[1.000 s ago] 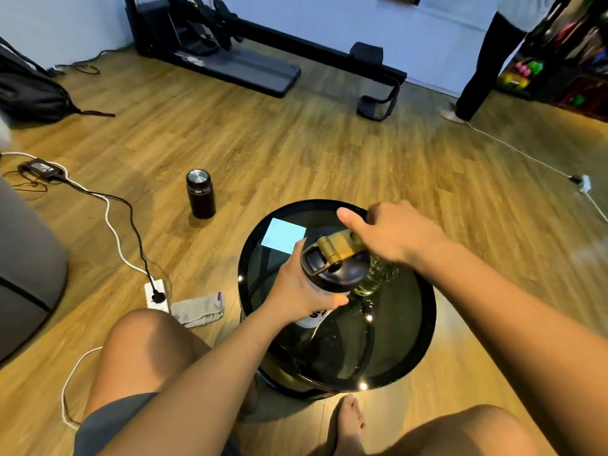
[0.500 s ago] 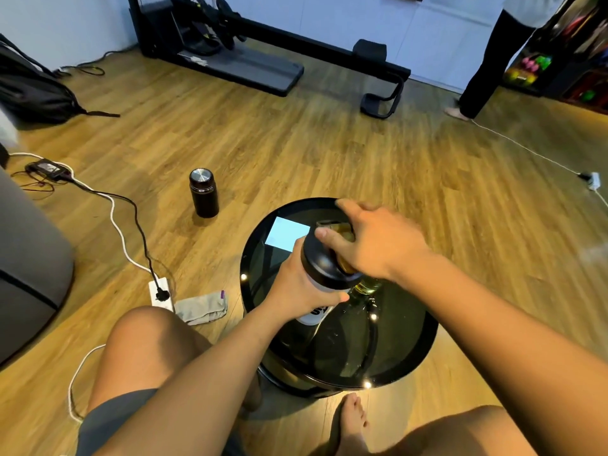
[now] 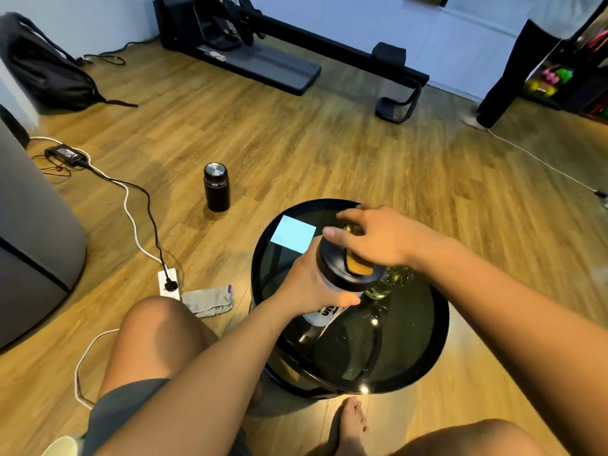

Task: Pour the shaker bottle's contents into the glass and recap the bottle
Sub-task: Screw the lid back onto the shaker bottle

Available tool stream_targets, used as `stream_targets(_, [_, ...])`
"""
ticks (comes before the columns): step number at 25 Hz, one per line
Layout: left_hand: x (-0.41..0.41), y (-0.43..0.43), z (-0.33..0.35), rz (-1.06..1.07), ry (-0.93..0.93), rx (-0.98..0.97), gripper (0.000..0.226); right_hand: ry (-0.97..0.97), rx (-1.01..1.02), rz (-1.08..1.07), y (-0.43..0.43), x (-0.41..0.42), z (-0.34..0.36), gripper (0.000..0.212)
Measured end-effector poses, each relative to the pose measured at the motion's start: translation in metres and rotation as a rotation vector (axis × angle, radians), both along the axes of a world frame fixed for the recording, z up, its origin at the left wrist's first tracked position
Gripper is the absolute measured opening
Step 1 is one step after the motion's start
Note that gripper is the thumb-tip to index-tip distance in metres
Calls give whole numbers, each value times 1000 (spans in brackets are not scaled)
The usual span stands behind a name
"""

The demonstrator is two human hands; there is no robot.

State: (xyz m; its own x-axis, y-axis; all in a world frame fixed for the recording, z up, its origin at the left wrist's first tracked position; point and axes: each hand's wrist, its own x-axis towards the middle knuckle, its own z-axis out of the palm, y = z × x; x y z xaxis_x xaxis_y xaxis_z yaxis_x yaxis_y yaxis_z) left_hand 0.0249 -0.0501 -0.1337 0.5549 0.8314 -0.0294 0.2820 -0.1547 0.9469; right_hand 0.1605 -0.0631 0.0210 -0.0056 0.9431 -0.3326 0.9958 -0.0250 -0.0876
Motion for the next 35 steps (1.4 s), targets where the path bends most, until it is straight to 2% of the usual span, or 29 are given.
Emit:
stream_targets(2, [-4, 5, -1, -32, 14, -29, 108, 29, -9, 214, -9, 3, -5, 76])
stream_targets(4, [-4, 5, -2, -28, 21, -31, 115, 57, 102, 235, -24, -2, -25, 76])
stream_targets(7, [3, -2, -8, 35, 28, -31, 105, 52, 317, -130, -31, -26, -50, 64])
stream_targets(9, [7, -3, -12, 51, 61, -15, 98, 25, 303, -350, -25, -44, -53, 57])
stream_targets(10, [7, -2, -13, 33, 72, -20, 99, 19, 271, -380, -22, -47, -52, 59])
stream_targets(11, [6, 1, -13, 2, 92, -25, 106, 7, 231, -355, -22, -46, -49, 64])
stream_targets(13, [1, 12, -15, -64, 126, -17, 121, -38, 159, -133, -24, -32, -38, 78])
stream_targets(15, [-7, 22, -14, -133, 83, -36, 120, -62, 117, 184, -20, -10, -28, 82])
stream_targets(17, [-13, 26, -7, -163, 35, -40, 115, -48, 110, 334, -14, 5, -28, 81])
stream_targets(22, [-8, 11, -4, -100, -62, -10, 88, 24, 309, 195, -18, 1, -54, 74])
stream_targets(27, [-3, 5, -9, -25, -74, -56, 88, 69, 432, 16, -24, -11, -64, 69])
stream_targets(30, [-6, 10, -7, -49, -52, -56, 89, 82, 395, 41, -20, -10, -58, 73])
stream_targets(33, [-11, 18, 1, -109, -57, -53, 87, 58, 244, 108, -8, -6, -43, 80])
stream_targets(35, [-11, 25, 5, -118, -71, -58, 84, 67, 220, 114, 2, -6, -39, 76])
